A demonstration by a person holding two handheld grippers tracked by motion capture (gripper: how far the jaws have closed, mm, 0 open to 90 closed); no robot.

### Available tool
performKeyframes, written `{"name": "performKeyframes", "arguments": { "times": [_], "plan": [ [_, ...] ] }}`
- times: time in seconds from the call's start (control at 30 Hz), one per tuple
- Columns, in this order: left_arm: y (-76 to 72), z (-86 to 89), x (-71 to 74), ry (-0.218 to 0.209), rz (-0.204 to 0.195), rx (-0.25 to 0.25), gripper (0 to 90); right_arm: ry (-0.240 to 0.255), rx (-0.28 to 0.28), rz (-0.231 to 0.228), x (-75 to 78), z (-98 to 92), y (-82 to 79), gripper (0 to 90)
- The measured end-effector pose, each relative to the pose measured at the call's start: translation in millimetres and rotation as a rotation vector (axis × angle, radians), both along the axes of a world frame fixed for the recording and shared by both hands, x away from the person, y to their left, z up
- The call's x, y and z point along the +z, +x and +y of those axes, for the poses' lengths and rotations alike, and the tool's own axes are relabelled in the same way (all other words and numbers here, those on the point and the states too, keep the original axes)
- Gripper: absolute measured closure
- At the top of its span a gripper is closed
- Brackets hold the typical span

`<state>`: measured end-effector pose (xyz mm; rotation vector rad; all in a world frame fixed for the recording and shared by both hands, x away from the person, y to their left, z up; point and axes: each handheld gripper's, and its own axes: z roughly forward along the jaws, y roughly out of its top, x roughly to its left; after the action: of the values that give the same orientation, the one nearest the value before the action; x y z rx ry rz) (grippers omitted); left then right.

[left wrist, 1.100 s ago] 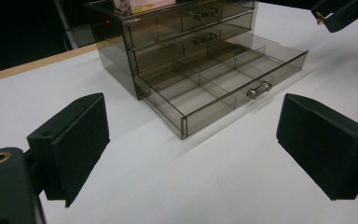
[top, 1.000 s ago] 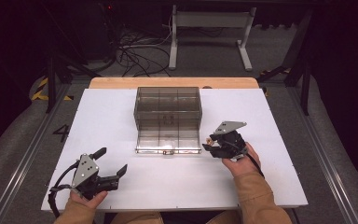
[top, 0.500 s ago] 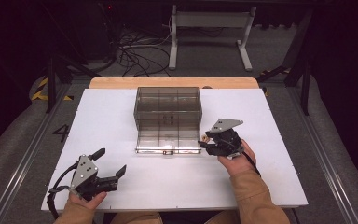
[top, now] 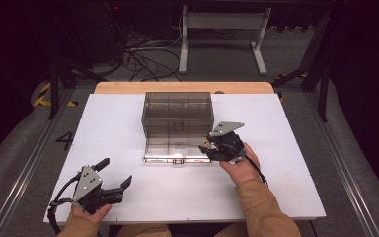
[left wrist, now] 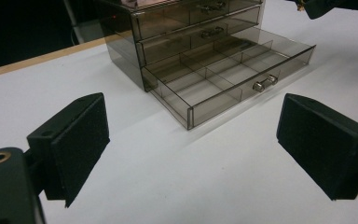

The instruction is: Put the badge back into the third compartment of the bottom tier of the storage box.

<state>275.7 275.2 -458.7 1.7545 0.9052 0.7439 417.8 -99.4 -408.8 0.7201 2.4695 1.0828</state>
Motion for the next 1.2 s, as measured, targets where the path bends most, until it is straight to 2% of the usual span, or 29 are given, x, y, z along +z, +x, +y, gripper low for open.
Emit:
{"name": "performKeyframes", "arguments": {
  "times": [0.4,0.9,1.2],
  "plan": [
    [0.6,-1.3,-0.3,0.008,-0.001,-0.002,9.6,0.006,-0.006,0.031,-7.8,11.3,13.5,53.5],
    [1.8,-1.9,-0.3,0.009,-0.001,-0.007,9.6,0.050,-0.022,0.074,-15.3,15.1,27.5,53.5],
    [1.7,-1.5,-0.2,0.009,-0.001,-0.009,9.6,-0.007,-0.015,0.090,-25.2,22.7,27.1,53.4]
  ]
}}
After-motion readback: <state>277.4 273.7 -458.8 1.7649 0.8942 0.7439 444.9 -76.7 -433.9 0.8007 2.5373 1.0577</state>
